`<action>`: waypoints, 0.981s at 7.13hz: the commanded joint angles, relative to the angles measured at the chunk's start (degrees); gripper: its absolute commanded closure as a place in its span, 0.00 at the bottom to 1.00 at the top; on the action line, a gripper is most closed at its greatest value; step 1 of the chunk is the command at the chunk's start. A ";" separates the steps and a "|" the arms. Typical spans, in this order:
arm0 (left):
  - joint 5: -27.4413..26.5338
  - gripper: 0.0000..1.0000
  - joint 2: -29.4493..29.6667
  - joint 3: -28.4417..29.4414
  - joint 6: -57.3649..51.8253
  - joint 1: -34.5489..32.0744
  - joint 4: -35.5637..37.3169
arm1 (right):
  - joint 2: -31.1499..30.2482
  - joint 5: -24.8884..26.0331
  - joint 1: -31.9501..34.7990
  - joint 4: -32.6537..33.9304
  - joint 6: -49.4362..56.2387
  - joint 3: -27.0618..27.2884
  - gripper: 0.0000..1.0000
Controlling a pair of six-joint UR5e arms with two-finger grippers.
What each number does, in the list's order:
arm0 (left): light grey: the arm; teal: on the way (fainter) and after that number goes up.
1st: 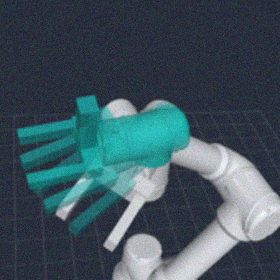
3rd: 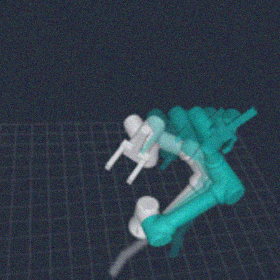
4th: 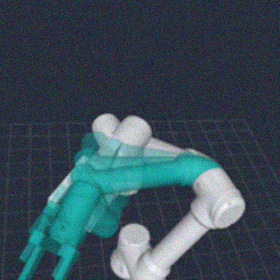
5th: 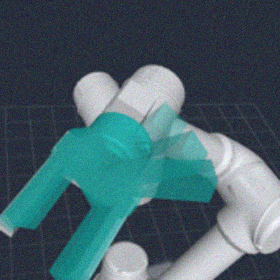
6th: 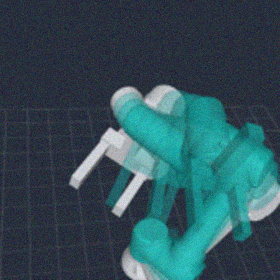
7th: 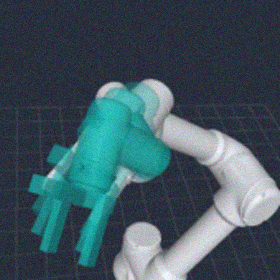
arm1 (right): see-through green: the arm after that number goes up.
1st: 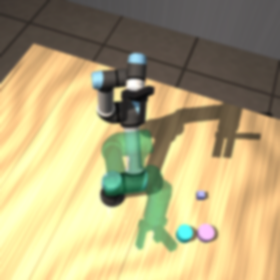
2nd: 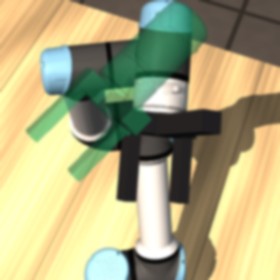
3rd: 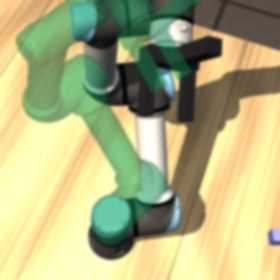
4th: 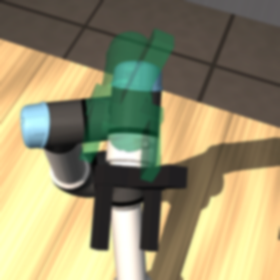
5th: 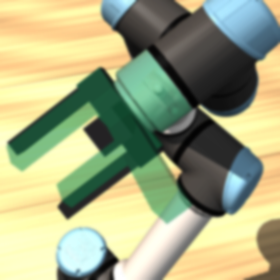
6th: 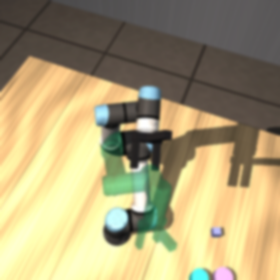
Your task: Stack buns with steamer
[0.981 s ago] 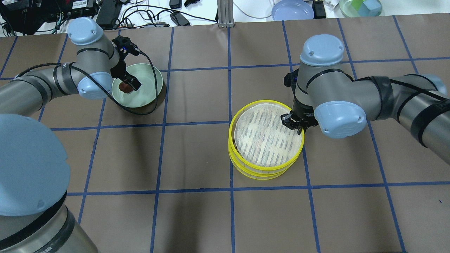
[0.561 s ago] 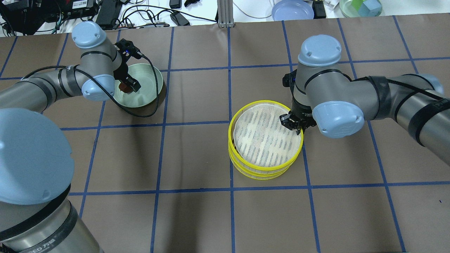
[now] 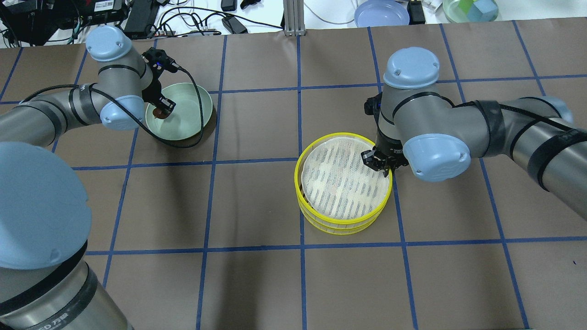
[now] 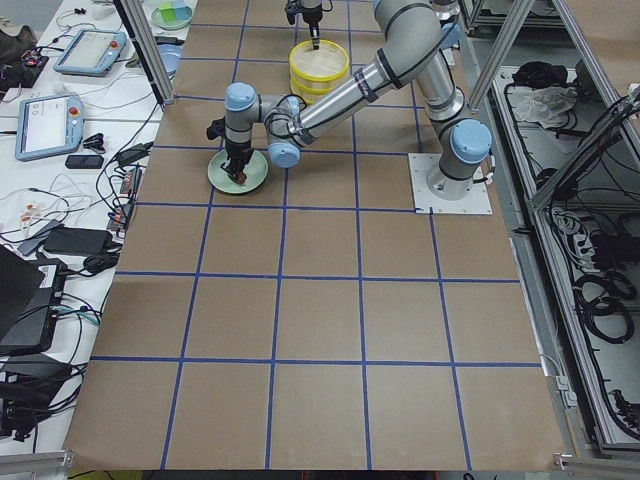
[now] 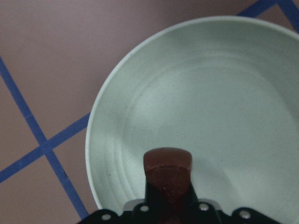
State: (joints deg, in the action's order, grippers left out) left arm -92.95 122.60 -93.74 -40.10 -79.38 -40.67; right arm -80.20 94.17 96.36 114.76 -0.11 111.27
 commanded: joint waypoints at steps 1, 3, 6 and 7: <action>-0.30 1.00 -3.57 0.05 5.37 -0.33 -0.72 | 0.05 0.14 0.05 -0.06 0.02 -0.09 0.52; -0.04 1.00 -7.79 -0.04 14.54 -2.61 -4.58 | -0.74 0.14 0.05 -0.06 -0.51 -0.44 0.25; -0.04 1.00 -15.70 0.05 38.25 -11.46 -15.28 | -5.39 -0.82 -1.26 -12.40 -0.68 -16.63 0.11; -0.04 1.00 -17.46 0.05 47.21 -15.15 -19.67 | -5.92 -0.83 -2.14 -15.07 -1.38 -20.96 0.07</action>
State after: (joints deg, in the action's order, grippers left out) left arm -93.00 107.56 -93.70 -3.34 -90.30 -55.54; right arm -85.04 93.57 95.07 104.13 -0.94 96.41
